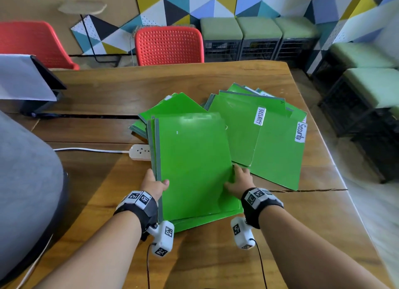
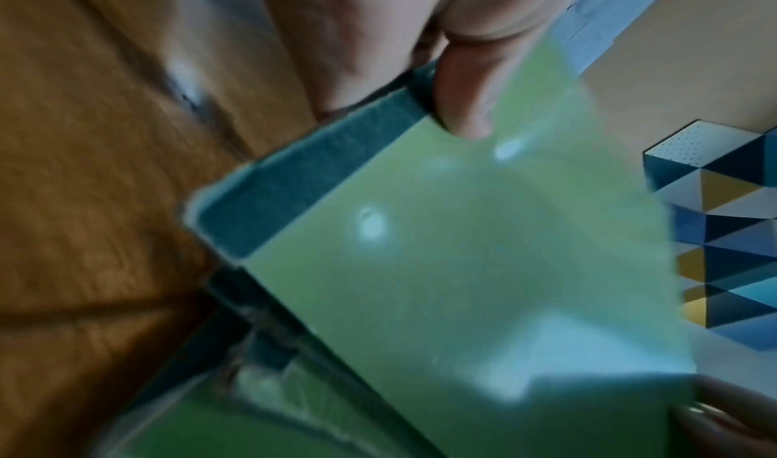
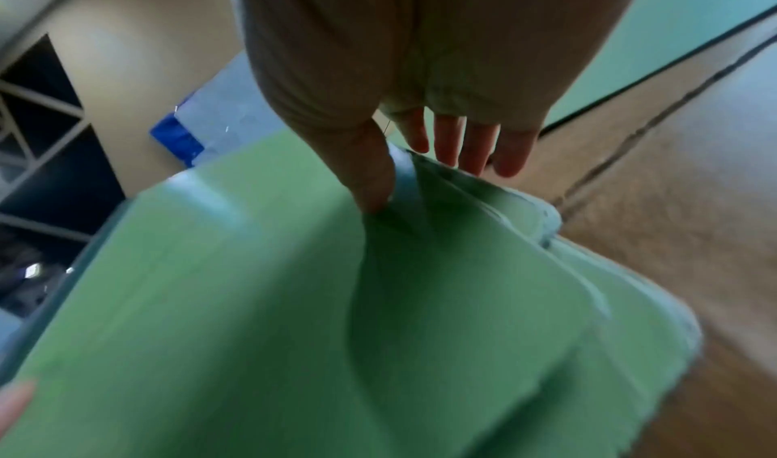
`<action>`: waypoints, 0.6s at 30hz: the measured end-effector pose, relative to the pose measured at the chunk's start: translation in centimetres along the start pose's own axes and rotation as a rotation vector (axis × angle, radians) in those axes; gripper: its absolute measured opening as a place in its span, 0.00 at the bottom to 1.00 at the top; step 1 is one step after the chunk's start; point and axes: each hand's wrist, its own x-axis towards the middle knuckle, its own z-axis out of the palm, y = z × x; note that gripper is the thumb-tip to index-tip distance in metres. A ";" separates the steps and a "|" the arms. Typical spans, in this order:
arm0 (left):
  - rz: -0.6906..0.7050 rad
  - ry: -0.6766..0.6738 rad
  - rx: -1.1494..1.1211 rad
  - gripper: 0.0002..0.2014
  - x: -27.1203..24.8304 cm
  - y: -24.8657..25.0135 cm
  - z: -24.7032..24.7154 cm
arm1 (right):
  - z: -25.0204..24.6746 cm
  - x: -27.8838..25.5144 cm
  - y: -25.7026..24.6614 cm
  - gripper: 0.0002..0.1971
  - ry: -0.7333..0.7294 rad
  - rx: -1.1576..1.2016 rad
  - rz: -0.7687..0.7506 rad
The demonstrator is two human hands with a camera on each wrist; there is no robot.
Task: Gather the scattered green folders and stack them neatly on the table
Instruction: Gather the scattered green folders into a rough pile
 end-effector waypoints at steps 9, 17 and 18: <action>0.316 0.063 -0.293 0.20 -2.8 4.5 -3.7 | -6.4 -3.3 -4.1 0.34 0.153 0.683 -0.274; 0.328 0.016 -0.415 0.41 -3.3 3.7 -4.0 | -4.2 -4.8 -3.4 0.45 0.169 0.745 -0.315; 0.310 0.014 -0.357 0.42 -3.2 3.1 -3.8 | -3.8 -4.9 -3.1 0.46 0.163 0.647 -0.290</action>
